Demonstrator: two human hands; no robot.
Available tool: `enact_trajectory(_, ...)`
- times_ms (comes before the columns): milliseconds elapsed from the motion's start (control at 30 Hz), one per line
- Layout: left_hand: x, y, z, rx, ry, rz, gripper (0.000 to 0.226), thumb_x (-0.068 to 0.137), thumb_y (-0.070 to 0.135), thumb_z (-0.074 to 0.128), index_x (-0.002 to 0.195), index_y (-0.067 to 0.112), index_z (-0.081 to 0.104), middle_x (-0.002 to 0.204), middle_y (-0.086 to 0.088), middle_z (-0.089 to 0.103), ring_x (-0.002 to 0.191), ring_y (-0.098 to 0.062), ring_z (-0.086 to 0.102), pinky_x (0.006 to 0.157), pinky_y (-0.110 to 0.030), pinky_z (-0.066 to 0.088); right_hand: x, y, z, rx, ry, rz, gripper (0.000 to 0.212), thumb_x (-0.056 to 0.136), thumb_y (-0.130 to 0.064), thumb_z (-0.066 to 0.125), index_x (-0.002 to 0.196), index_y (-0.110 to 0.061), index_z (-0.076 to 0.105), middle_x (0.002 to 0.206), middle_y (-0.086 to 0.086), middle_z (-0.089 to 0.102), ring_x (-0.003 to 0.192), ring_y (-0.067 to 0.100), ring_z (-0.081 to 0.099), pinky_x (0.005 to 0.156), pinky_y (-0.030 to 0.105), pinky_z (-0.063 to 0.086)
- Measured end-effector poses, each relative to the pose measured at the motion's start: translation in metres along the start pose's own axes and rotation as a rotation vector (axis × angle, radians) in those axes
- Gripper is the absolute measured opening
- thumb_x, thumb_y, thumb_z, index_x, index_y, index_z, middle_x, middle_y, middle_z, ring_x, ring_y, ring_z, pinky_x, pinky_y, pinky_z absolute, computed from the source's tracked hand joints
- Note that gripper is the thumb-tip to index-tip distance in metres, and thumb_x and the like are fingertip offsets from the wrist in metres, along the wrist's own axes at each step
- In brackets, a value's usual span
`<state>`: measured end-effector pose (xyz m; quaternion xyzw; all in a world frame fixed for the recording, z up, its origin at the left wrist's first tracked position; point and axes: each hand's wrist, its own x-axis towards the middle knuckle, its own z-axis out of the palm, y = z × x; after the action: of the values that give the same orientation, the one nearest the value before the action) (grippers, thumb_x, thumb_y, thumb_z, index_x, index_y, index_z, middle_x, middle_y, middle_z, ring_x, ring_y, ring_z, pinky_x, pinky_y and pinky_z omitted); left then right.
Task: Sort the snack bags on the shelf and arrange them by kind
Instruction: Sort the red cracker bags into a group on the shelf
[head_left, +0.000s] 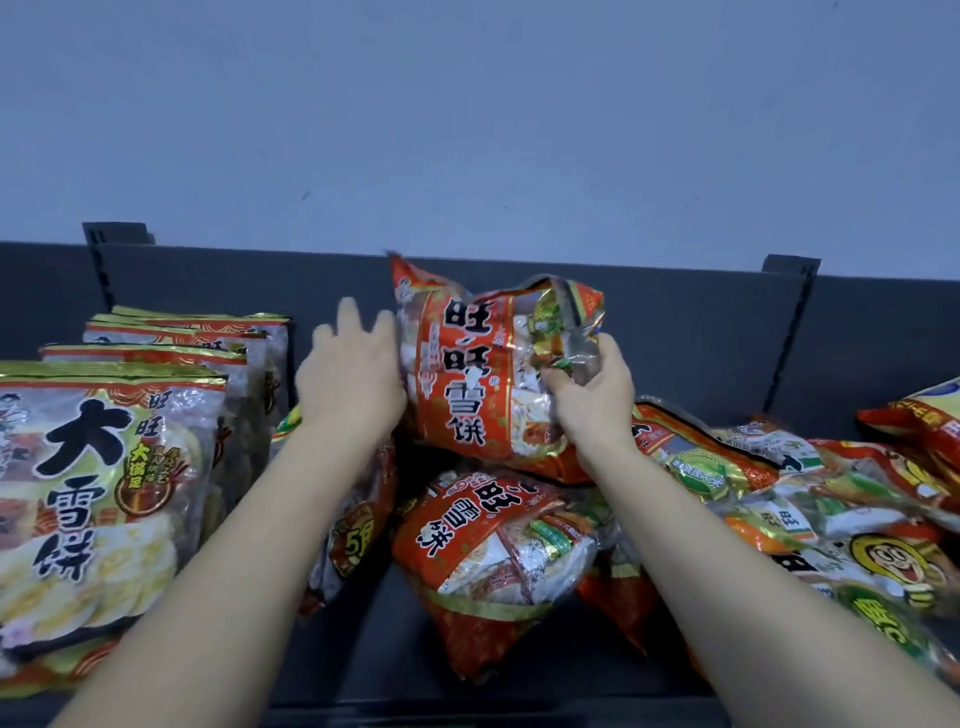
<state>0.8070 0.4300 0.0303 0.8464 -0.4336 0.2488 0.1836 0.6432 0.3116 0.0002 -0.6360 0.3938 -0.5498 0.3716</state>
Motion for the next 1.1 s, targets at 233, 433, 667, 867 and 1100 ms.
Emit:
enact_trajectory(233, 0.010, -0.026, -0.004, -0.398, 0.097, 0.019, 0.038, 0.077, -0.011, 0.051, 0.093, 0.015, 0.074, 0.101, -0.007, 0.071, 0.100, -0.030, 0.060, 0.076, -0.035, 0.045, 0.003, -0.021, -0.003, 0.063, 0.213, -0.088, 0.047, 0.090, -0.007, 0.061, 0.134, -0.017, 0.047, 0.105, -0.014, 0.051, 0.097, 0.010, 0.051, 0.081, 0.020, 0.035)
enact_trajectory(433, 0.025, -0.042, 0.005, -0.982, 0.291, -0.032, 0.042, 0.080, -0.018, 0.044, 0.068, 0.020, 0.057, 0.075, 0.009, 0.059, 0.074, -0.016, 0.053, 0.061, -0.026, 0.042, 0.006, -0.018, -0.011, 0.070, 0.319, -0.110, 0.026, 0.088, -0.007, 0.061, 0.108, -0.020, 0.050, 0.082, -0.024, 0.054, 0.068, -0.006, 0.052, 0.071, 0.023, 0.038)
enact_trajectory(667, 0.039, -0.050, 0.054, -0.217, -0.066, -0.122, 0.025, 0.079, -0.001, 0.052, 0.088, 0.023, 0.054, 0.102, -0.002, 0.062, 0.109, -0.028, 0.054, 0.103, -0.052, 0.028, 0.010, -0.013, -0.019, -0.014, 0.239, -0.144, 0.032, 0.090, -0.009, 0.060, 0.117, -0.022, 0.049, 0.082, -0.020, 0.053, 0.062, 0.001, 0.048, 0.069, 0.027, 0.039)
enact_trajectory(867, 0.040, -0.042, 0.064, 0.095, -0.293, -0.016, 0.061, 0.080, 0.021, 0.062, 0.136, 0.019, 0.037, 0.130, -0.005, 0.054, 0.130, -0.028, 0.035, 0.108, -0.056, 0.022, 0.009, 0.004, -0.002, -0.067, 0.154, -0.110, 0.031, 0.088, -0.011, 0.062, 0.109, -0.028, 0.048, 0.089, -0.003, 0.065, 0.065, 0.017, 0.056, 0.065, 0.031, 0.046)
enact_trajectory(1100, 0.053, -0.056, 0.083, -0.169, -0.180, 0.249, 0.043, 0.077, -0.010, 0.051, 0.109, 0.014, 0.066, 0.110, -0.008, 0.064, 0.119, -0.027, 0.041, 0.102, -0.040, 0.035, 0.014, 0.001, -0.004, -0.037, 0.211, -0.116, 0.030, 0.086, -0.008, 0.062, 0.104, -0.029, 0.050, 0.089, -0.007, 0.065, 0.068, 0.019, 0.061, 0.064, 0.035, 0.049)
